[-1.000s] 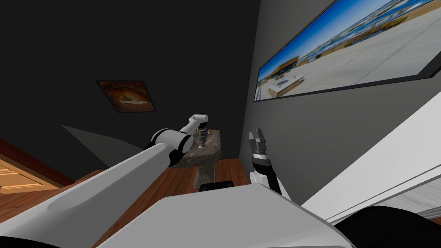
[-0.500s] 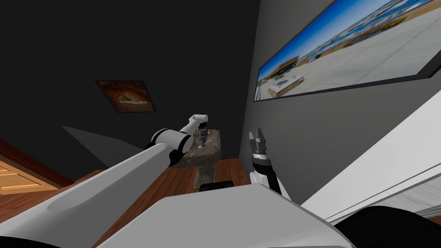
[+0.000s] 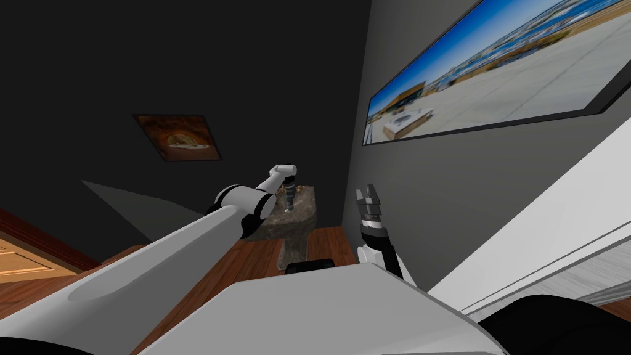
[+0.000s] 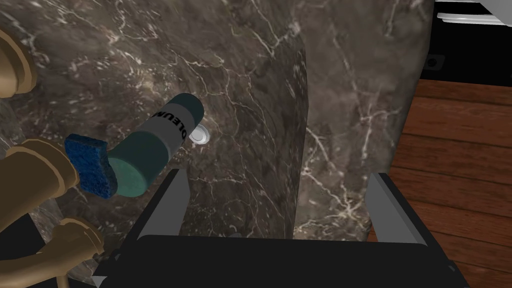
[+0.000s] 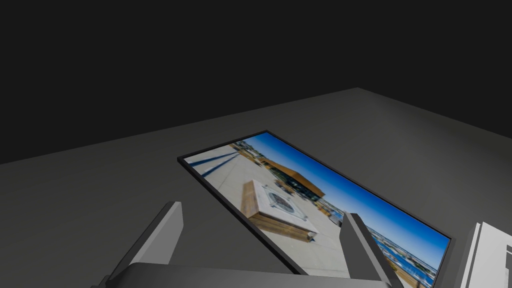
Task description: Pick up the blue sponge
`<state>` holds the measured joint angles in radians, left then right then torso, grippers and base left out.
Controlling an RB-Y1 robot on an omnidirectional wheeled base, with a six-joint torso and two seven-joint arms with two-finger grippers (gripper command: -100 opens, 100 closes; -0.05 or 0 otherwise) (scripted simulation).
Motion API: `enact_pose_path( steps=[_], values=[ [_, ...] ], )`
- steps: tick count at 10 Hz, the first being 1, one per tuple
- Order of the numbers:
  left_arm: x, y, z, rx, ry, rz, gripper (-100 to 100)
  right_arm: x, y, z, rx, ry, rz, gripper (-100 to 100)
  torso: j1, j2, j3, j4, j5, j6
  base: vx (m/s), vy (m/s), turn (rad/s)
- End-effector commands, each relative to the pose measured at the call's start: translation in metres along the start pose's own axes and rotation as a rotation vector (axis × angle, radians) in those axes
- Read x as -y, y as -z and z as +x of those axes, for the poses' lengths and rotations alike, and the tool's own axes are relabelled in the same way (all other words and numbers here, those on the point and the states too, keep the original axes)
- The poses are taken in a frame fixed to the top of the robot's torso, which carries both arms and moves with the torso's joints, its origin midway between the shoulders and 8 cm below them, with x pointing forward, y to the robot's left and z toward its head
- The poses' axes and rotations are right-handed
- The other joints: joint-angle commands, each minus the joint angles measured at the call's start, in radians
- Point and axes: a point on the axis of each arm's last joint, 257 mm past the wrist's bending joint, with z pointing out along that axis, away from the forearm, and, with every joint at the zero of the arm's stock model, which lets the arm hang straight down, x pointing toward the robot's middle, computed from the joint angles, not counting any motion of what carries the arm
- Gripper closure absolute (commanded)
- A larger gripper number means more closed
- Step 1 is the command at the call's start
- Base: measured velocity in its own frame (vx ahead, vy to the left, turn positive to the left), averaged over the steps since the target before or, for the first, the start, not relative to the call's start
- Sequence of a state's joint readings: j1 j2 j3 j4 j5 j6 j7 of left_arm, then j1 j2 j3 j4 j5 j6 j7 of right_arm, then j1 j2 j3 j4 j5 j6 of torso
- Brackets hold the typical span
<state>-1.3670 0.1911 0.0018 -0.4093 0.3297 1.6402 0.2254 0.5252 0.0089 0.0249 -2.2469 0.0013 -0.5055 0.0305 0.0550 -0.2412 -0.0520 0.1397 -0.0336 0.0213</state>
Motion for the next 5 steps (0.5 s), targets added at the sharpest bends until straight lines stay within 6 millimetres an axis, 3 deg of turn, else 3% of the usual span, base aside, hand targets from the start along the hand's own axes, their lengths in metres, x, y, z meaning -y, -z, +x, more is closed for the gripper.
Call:
enact_pose_path(
  steps=[1,5],
  values=[
    [-0.0002,-0.0004,-0.0008,0.0,0.001,-0.001,-100,0.0,0.0,0.0,0.0,0.0,0.0,0,0.0,0.0,0.0,0.0,0.0,0.0,0.0,0.008,-0.001],
    [-0.0002,-0.0004,-0.0008,0.0,0.001,-0.001,-100,0.0,0.0,0.0,0.0,0.0,0.0,0,-0.001,0.0,0.0,0.0,0.0,0.0,0.0,0.002,-0.001]
  ],
)
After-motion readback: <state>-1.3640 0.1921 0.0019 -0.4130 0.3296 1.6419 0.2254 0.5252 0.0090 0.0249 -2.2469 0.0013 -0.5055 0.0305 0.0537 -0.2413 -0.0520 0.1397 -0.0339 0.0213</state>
